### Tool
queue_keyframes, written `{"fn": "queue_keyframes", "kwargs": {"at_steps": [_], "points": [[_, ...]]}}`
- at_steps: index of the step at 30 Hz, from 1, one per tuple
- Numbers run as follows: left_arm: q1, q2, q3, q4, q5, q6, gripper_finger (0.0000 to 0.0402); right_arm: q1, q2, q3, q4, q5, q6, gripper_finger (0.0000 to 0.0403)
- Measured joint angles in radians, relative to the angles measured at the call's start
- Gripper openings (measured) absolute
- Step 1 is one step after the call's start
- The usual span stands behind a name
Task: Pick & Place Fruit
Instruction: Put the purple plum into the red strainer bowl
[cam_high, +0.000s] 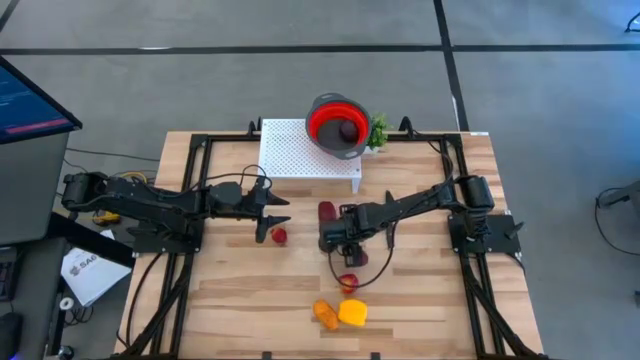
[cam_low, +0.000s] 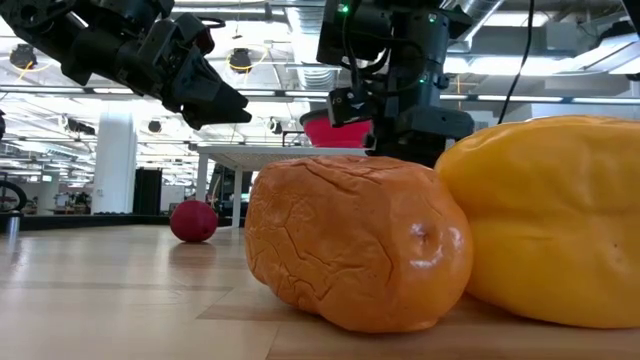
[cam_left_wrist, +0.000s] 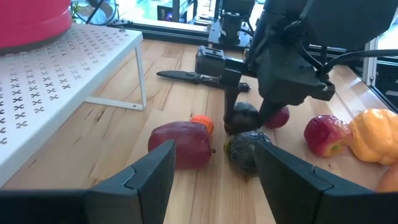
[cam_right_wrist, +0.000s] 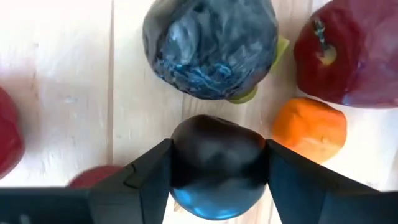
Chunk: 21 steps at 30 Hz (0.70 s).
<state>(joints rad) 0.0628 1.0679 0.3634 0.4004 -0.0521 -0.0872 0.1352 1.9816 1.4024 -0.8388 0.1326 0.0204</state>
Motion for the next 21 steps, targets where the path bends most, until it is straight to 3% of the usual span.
{"fn": "queue_keyframes", "kwargs": {"at_steps": [4, 14, 18, 21], "points": [[0.0, 0.0, 0.0, -0.001, 0.0, 0.0, 0.0213, 0.012, -0.035, -0.053, 0.078, 0.0, 0.065, 0.0213], [0.0, 0.0, -0.001, -0.001, 0.002, 0.002, 0.0213, 0.056, -0.279, -0.384, 0.682, 0.069, 0.318, 0.0216], [0.0, 0.0, -0.001, 0.0, 0.002, 0.003, 0.0213, 0.071, -0.351, -0.42, 0.834, 0.15, 0.314, 0.0223], [0.0, 0.0, -0.001, 0.001, 0.002, 0.003, 0.0213, 0.076, -0.387, -0.42, 0.976, 0.186, 0.223, 0.0224]]}}
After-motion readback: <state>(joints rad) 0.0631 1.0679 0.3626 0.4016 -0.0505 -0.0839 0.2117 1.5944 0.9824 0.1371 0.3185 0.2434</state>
